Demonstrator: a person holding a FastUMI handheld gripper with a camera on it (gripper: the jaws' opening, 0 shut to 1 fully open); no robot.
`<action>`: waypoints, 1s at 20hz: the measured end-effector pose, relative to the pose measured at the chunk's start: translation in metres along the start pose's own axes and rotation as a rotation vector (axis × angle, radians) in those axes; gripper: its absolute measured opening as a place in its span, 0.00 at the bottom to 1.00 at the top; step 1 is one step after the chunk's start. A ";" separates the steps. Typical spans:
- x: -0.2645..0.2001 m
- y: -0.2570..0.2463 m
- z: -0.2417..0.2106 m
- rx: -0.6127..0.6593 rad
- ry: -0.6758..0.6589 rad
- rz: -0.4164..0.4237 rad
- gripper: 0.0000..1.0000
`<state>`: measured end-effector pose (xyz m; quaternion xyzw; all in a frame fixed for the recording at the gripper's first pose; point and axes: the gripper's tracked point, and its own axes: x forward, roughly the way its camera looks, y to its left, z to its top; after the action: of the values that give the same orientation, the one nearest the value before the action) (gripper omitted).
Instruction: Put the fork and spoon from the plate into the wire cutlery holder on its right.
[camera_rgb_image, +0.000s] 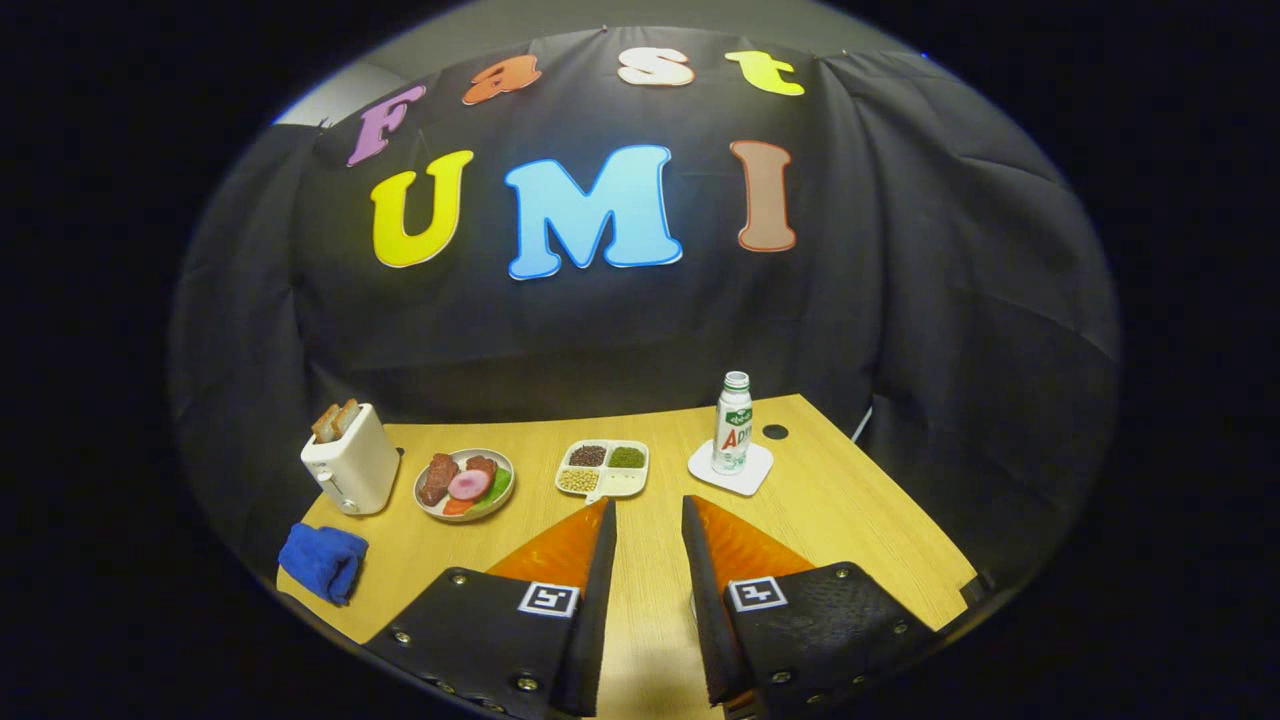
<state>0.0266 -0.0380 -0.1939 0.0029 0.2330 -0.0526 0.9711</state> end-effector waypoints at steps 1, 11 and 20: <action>-0.001 0.012 0.000 -0.003 0.000 0.021 0.40; 0.004 0.104 -0.033 -0.037 0.069 0.168 0.40; 0.005 0.149 -0.114 -0.065 0.239 0.218 0.40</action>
<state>-0.0049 0.1134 -0.3008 0.0029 0.3468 0.0615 0.9359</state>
